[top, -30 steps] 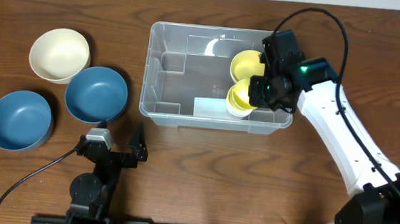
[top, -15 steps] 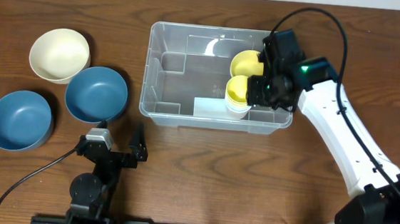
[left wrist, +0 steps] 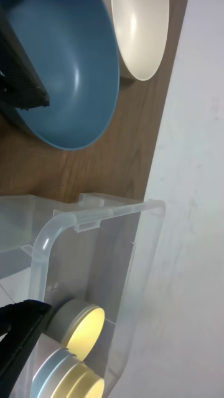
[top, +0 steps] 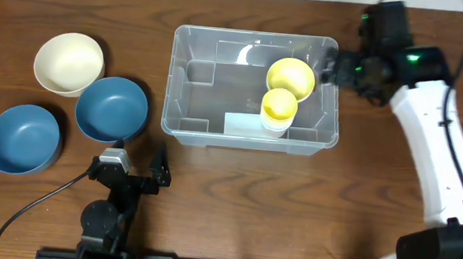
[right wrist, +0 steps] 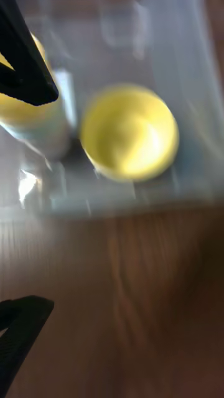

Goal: Pack container

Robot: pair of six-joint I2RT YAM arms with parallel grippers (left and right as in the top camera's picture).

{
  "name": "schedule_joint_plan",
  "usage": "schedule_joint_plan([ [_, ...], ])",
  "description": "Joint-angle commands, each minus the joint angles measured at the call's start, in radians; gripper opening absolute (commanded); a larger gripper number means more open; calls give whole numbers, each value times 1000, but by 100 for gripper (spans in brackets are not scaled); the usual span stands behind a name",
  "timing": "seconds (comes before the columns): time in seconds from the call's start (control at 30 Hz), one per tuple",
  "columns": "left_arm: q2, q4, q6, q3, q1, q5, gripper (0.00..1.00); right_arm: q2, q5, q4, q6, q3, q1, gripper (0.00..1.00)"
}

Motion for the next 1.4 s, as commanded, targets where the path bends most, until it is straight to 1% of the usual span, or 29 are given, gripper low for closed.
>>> schedule_joint_plan([
  [0.0, -6, -37, 20, -16, 6, -3, 98, 3, 55, -1, 84, 17, -118, 99],
  [0.17, -6, -37, 20, -16, 6, -3, 98, 12, 54, 4, 123, 13, -265, 99],
  [0.33, -6, -37, 20, -16, 6, -3, 98, 28, 54, 2, 149, -5, -359, 99],
  [0.73, -6, -37, 20, -16, 6, -7, 98, 35, 54, -18, 148, -22, -378, 99],
  [0.87, -5, -33, -24, -2, 6, 72, 98, 35, 54, -18, 148, -22, -378, 99],
  [0.93, -5, -85, -68, 37, 6, 100, 98, 35, 54, -18, 148, -22, -378, 99],
  [1.0, -1, -169, -110, 102, 6, 110, 98, 35, 54, -18, 148, -22, -378, 99],
  [1.07, 16, -262, -119, 182, 6, 103, 98, 35, 54, -18, 148, -22, -378, 99],
  [1.13, 58, -368, -119, 288, 6, 55, 98, 35, 54, -18, 148, -22, -378, 99],
  [1.23, 161, -493, -119, 447, 6, -42, 98, 35, 54, -18, 148, -22, -378, 99],
  [1.37, 389, -648, -118, 691, 6, -146, 98, 35, 54, -18, 148, -22, -378, 99],
])
